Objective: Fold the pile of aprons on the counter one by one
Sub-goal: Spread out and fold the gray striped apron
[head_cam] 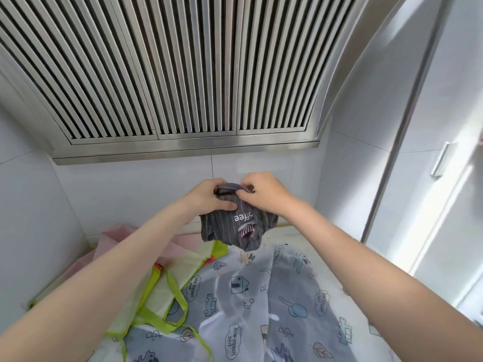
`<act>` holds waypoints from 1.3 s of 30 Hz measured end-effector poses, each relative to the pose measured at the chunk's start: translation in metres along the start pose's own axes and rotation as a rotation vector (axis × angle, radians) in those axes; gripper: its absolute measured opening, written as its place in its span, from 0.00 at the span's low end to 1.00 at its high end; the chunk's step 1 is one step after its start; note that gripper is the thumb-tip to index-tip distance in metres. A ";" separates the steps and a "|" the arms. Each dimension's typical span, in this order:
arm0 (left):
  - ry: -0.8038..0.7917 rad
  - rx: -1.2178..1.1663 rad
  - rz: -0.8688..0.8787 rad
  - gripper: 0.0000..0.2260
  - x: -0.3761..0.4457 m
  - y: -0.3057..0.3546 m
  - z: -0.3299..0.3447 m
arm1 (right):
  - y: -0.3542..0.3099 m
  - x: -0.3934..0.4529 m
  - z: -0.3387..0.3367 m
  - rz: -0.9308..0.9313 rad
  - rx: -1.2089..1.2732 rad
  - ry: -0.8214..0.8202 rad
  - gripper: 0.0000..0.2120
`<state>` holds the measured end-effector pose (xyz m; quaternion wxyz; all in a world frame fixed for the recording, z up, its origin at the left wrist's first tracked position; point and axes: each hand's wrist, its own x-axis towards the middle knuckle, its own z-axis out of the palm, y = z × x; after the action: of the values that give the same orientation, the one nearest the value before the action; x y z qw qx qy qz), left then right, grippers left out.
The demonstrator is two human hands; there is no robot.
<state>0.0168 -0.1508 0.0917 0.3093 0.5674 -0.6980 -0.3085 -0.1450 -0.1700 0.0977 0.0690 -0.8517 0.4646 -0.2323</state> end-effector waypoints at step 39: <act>0.290 -0.381 0.763 0.04 0.163 0.557 0.245 | 0.272 -0.142 -0.552 0.220 0.239 0.818 0.11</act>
<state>-0.5363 -0.1992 0.3887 0.5945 0.2399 -0.7375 -0.2125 -0.6710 -0.1505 0.4471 0.0018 -0.6211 0.5115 -0.5938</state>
